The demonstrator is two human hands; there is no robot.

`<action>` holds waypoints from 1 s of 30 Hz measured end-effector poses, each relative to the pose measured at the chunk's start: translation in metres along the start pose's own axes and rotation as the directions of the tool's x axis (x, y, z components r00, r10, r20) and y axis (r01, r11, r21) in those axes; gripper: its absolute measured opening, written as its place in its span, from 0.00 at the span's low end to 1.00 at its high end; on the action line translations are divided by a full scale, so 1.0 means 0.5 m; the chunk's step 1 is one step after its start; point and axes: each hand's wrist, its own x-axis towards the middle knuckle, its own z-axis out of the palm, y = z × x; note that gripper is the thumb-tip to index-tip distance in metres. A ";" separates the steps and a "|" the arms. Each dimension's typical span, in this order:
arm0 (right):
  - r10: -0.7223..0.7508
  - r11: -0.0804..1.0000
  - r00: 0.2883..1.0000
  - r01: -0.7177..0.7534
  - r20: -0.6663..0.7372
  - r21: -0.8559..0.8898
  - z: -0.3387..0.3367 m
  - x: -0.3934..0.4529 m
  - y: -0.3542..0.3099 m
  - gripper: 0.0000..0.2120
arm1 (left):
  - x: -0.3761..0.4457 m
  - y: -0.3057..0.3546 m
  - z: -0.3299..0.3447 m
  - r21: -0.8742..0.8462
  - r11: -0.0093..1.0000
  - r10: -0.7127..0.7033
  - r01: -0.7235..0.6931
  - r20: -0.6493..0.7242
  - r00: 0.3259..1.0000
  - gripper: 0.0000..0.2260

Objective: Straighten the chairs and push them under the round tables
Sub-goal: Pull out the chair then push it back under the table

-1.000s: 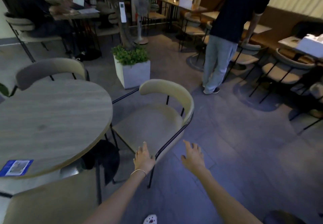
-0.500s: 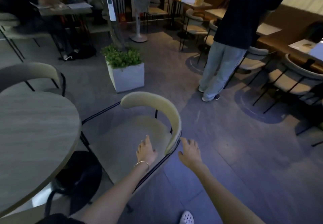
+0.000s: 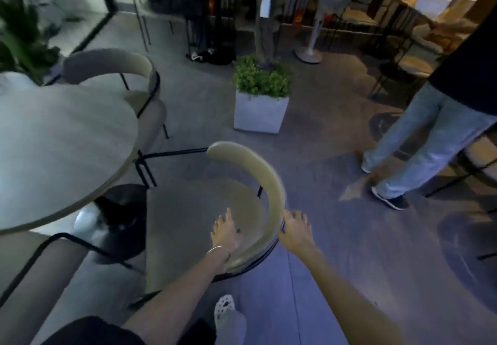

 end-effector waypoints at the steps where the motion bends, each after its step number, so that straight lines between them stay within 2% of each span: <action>1: -0.022 1.000 1.000 0.022 0.011 -0.016 -0.011 0.025 0.001 0.26 | 0.012 0.005 -0.001 -0.022 0.999 -0.028 0.028 -0.016 0.999 0.33; 9: -0.211 0.970 0.973 0.221 0.098 -0.105 -0.074 0.188 -0.002 0.25 | 0.083 0.039 -0.028 -0.158 0.964 -0.237 0.213 -0.148 0.960 0.31; 14: -0.279 0.933 0.938 0.315 0.206 -0.171 -0.088 0.267 0.006 0.24 | 0.081 0.036 -0.021 -0.271 0.892 -0.415 0.362 -0.171 0.894 0.31; 18: -0.363 0.859 0.886 0.438 0.288 -0.265 -0.096 0.338 0.001 0.21 | 0.069 0.025 0.000 -0.394 0.797 -0.564 0.458 -0.213 0.798 0.31; 23: -0.453 0.770 0.816 0.561 0.359 -0.304 -0.100 0.408 -0.007 0.23 | 0.055 0.038 0.063 -0.523 0.635 -0.740 0.569 -0.201 0.641 0.31; 27: -0.500 0.801 0.822 0.559 0.274 -0.214 -0.089 0.446 -0.014 0.32 | 0.047 0.061 0.127 -0.598 0.482 -0.850 0.640 -0.144 0.506 0.31; 30: -0.524 0.792 0.820 0.569 0.231 -0.223 -0.082 0.473 -0.023 0.38 | 0.042 0.072 0.165 -0.664 0.347 -0.907 0.662 -0.059 0.417 0.32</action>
